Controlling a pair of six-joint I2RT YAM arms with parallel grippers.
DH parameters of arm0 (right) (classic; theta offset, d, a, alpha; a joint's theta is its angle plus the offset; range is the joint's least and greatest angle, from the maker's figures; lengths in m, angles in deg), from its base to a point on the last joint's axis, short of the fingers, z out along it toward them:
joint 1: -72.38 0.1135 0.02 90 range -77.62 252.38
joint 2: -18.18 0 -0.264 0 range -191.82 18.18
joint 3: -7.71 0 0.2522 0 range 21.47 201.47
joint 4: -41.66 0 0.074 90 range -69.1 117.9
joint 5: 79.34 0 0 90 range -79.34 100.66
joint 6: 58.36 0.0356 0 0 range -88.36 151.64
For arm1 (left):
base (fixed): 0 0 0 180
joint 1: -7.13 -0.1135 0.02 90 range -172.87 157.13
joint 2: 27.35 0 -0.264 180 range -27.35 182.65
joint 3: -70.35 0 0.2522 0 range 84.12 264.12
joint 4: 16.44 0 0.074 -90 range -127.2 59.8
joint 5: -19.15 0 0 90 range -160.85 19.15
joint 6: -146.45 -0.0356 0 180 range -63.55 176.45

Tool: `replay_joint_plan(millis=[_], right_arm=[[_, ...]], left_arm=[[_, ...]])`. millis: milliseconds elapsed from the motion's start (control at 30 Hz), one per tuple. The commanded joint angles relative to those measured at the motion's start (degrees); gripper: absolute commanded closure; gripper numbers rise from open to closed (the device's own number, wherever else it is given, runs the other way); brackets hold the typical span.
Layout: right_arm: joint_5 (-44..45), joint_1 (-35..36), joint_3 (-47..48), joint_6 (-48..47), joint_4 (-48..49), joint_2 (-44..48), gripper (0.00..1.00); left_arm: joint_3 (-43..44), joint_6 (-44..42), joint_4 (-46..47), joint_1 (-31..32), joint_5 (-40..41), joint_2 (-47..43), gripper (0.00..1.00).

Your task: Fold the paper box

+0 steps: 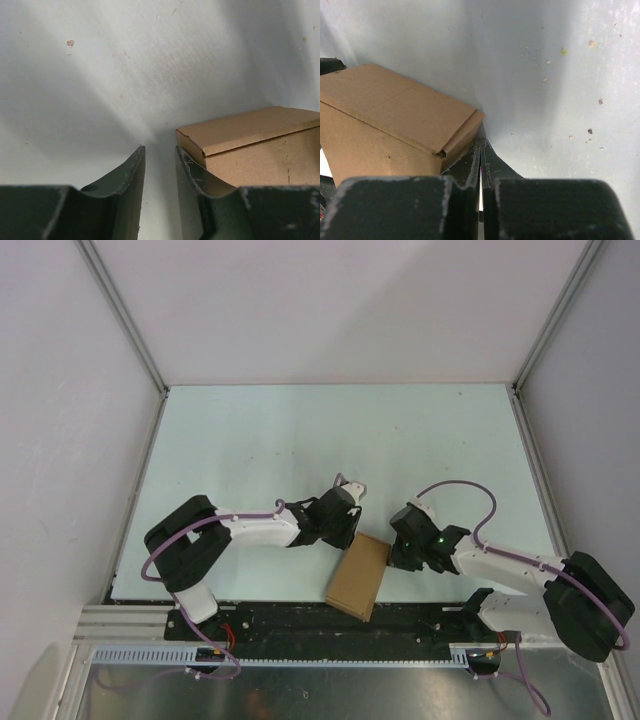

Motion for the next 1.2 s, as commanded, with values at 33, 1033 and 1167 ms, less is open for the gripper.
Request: replay_joint_plan(millis=[33, 1033, 1167], right_arm=[[-0.1, 1.1, 3.4, 0.0, 6.1, -0.3, 1.0], [3.3, -5.0, 3.8, -4.4, -8.8, 4.4, 1.0], [1.5, -4.1, 3.8, -3.5, -7.5, 4.3, 1.0]], left_arm=[[0.6, 1.9, 0.6, 1.6, -3.7, -0.9, 0.64], [-0.3, 1.1, 0.8, 1.3, -1.4, -1.7, 0.64], [-0.3, 1.5, 0.7, 1.2, -1.4, -1.8, 0.64]])
